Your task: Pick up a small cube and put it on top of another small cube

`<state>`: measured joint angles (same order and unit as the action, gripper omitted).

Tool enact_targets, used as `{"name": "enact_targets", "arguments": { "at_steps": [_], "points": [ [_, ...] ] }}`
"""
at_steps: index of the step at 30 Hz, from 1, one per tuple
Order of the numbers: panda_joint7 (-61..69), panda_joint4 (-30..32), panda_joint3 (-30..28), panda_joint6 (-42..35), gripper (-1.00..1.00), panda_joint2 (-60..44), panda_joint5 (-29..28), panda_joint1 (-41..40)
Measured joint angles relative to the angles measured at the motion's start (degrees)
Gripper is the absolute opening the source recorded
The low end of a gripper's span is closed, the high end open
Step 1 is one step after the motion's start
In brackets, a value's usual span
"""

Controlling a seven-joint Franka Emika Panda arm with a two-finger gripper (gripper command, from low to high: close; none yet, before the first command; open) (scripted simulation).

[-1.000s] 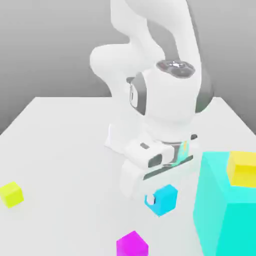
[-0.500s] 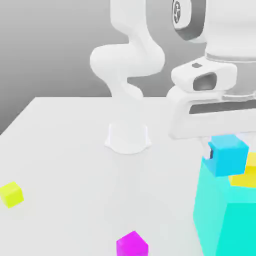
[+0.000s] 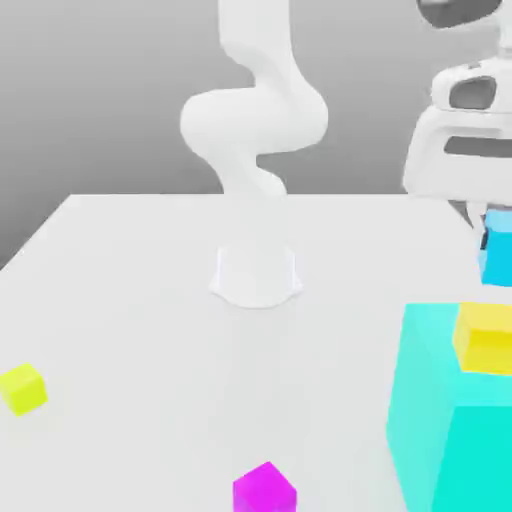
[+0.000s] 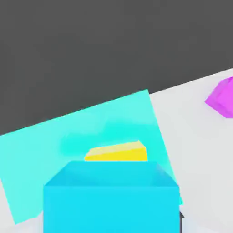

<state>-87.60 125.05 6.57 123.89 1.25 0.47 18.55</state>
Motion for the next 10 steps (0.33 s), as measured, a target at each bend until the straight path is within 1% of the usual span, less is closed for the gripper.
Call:
{"name": "enact_targets", "arguments": {
  "at_steps": [6,8,10],
  "points": [
    [-0.1,0.4,0.0,0.7,1.0,-0.3,-0.2,0.1],
    [-0.1,-1.1,0.0,-2.0,1.0,0.7,-0.2,0.0],
    [0.0,-3.8,-0.2,-6.3,1.0,2.4,0.0,0.1]
  ]
}}
